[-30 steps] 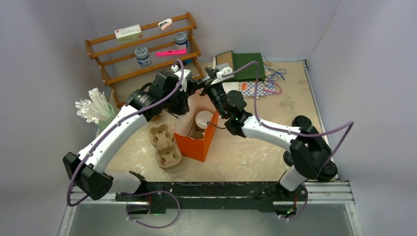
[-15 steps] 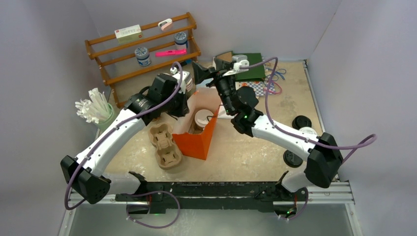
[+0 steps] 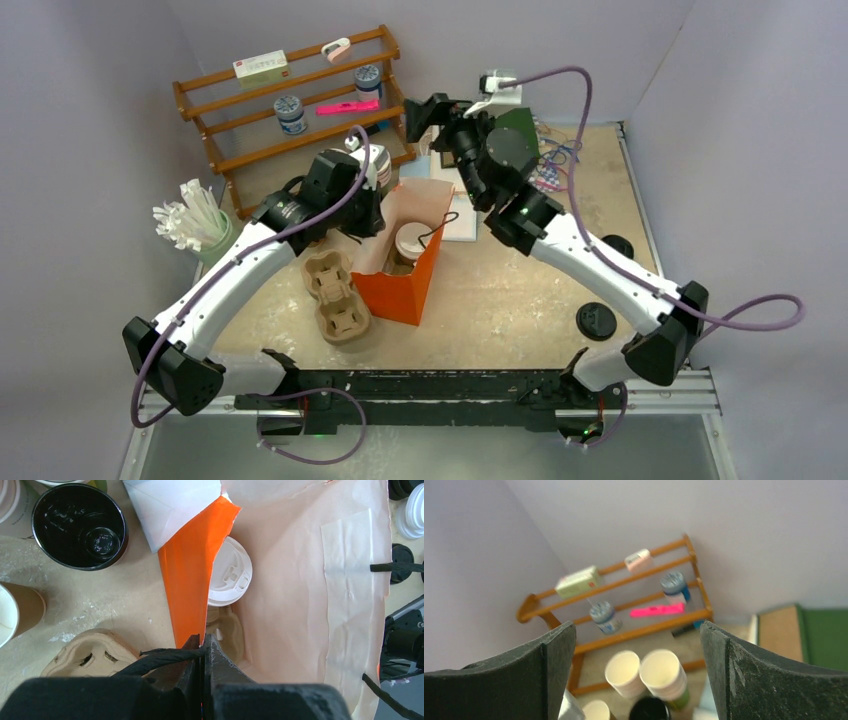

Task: Pack the takeout coffee
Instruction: Move the takeout bag to the center of the board.

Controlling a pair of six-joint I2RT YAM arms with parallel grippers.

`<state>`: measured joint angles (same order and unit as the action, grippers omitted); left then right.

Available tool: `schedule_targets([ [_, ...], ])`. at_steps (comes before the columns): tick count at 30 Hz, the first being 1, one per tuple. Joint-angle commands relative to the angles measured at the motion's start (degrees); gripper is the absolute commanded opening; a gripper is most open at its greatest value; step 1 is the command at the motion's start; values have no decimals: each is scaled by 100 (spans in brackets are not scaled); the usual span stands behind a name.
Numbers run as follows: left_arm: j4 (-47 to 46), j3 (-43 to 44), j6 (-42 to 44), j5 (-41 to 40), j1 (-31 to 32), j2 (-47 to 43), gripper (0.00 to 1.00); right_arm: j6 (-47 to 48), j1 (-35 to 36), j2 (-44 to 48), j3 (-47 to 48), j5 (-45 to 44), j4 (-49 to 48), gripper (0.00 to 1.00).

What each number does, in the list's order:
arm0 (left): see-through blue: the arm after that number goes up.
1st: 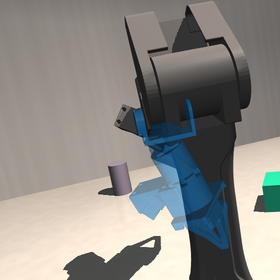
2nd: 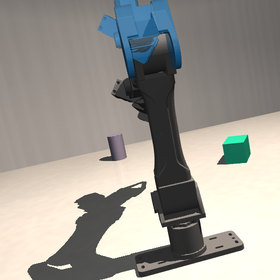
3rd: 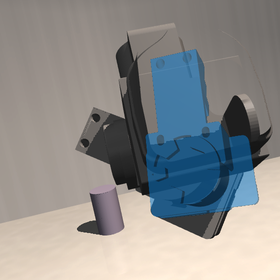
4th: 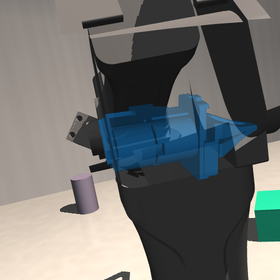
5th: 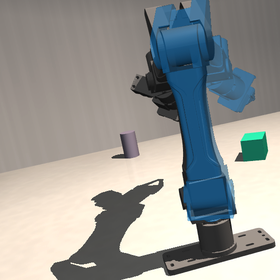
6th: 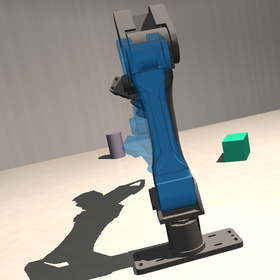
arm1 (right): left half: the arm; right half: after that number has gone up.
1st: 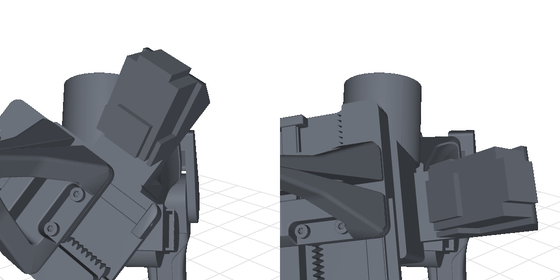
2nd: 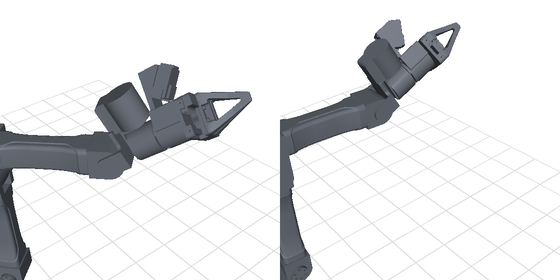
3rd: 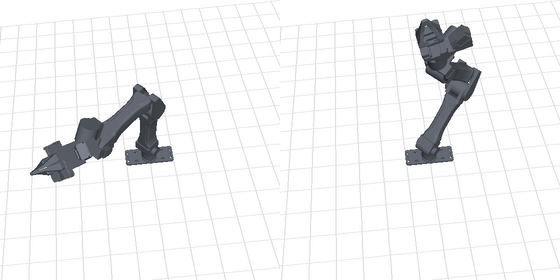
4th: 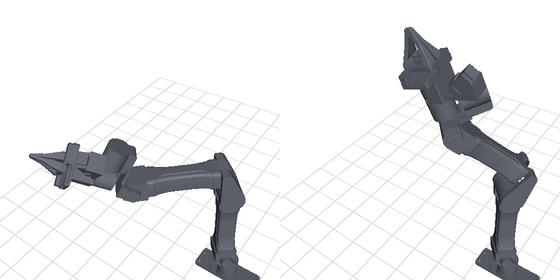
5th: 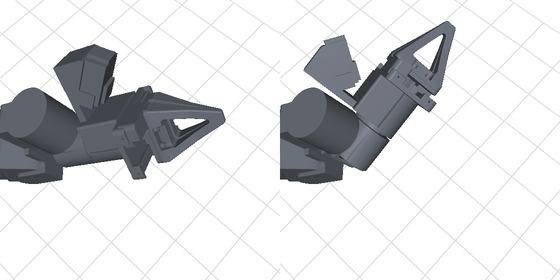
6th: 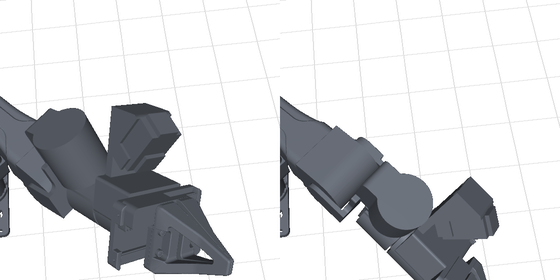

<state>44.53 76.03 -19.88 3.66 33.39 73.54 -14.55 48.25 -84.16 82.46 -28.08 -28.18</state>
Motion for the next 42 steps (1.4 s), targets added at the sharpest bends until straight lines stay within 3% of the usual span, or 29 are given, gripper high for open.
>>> schedule_targets([
  [1, -46, 61, -157, -60, 10, -63, 0, -1142, -150, 356, 882, -873, 3713, 92],
  [7, -101, 240, -218, -84, 11, -17, 0, -2438, -176, 375, 1562, -730, 6857, 91],
  [13, -59, 520, -289, -46, 14, 20, 0, -3128, -226, 188, 1692, 341, 8229, 84],
  [23, -281, 378, -473, 105, 61, -160, 0, -3077, -377, -260, 1855, 1182, 8613, 69],
  [27, -418, 288, -588, 196, 113, -200, 0, -3076, -425, -258, 1777, 1267, 8692, 55],
  [37, -708, 612, -746, 226, 517, 206, 0, -2727, -1226, -269, 2029, 1610, 9205, 4],
  [42, -380, 1639, -715, 310, 741, 1072, 0, -2589, -1695, -351, 2416, 1381, 9847, 0],
])
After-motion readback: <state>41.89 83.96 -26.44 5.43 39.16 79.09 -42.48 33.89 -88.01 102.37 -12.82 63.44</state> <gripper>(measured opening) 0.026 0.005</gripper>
